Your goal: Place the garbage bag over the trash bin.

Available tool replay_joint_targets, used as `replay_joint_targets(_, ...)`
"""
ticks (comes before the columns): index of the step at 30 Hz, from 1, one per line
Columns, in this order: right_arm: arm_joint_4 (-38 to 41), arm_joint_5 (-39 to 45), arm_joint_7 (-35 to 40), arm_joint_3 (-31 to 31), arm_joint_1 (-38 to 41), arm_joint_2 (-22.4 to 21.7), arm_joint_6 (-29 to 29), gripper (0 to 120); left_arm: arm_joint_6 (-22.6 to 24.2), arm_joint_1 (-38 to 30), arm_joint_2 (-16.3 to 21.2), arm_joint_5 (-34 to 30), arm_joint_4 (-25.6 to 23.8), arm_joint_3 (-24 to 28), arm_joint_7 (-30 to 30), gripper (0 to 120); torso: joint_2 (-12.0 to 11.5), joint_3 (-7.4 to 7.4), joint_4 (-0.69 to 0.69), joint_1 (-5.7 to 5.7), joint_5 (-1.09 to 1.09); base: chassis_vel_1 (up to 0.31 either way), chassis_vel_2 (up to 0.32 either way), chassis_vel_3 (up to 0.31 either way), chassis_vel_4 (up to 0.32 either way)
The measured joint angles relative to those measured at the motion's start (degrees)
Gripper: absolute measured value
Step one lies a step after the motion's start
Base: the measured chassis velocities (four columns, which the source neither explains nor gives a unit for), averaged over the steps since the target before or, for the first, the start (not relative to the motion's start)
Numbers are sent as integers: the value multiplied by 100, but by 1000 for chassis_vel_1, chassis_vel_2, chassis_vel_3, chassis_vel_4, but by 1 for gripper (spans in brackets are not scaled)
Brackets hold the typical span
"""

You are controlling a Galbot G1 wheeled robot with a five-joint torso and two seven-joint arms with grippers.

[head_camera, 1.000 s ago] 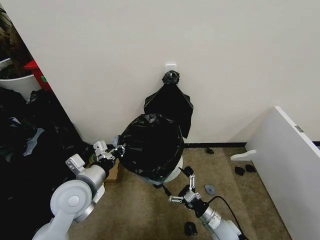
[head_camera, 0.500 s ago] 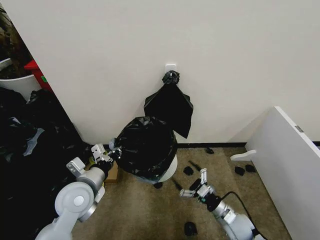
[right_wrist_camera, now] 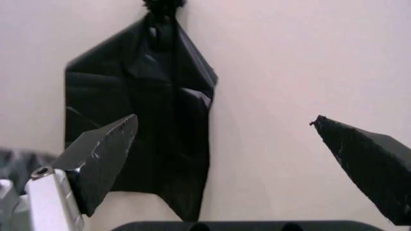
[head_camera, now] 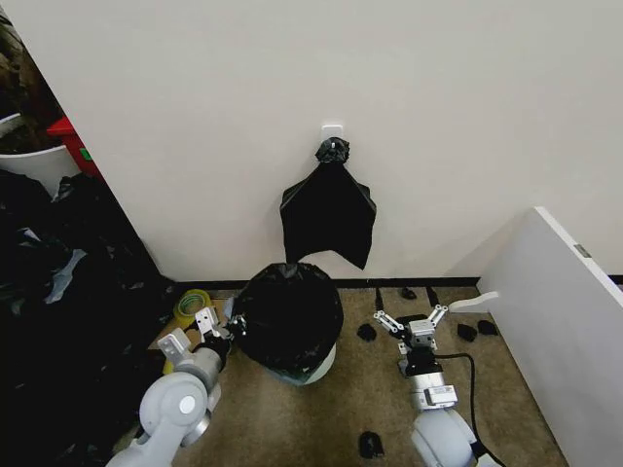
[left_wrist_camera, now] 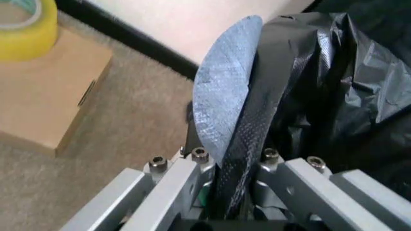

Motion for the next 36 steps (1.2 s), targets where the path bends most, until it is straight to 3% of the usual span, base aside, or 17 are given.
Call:
replay_joint_targets(11, -75, -66, -133, -15, 30, 25, 24, 100, 17, 110, -100, 453, 194, 344, 46, 4, 0, 0, -1, 0, 0, 0, 0, 0, 0)
replay_joint_targets(21, -115, -111, -263, -5, 41, 75, 91, 100, 32, 326, 62, 624, -91, 241, -46, 37, 0, 0, -1, 0, 0, 0, 0, 0, 0)
replay_joint_targets(31, -67, -132, -321, 85, -9, 71, 161, 100, 766, 671, 365, 579, -1266, 25, -933, 80, 0, 0, 0, 0, 0, 0, 0, 0, 0)
replay_joint_targets(36, -5, -130, -328, 90, -41, 98, 174, 100, 772, 630, 310, 585, -1235, -16, -965, 95, 0, 0, 0, 0, -2, 0, 0, 0, 0)
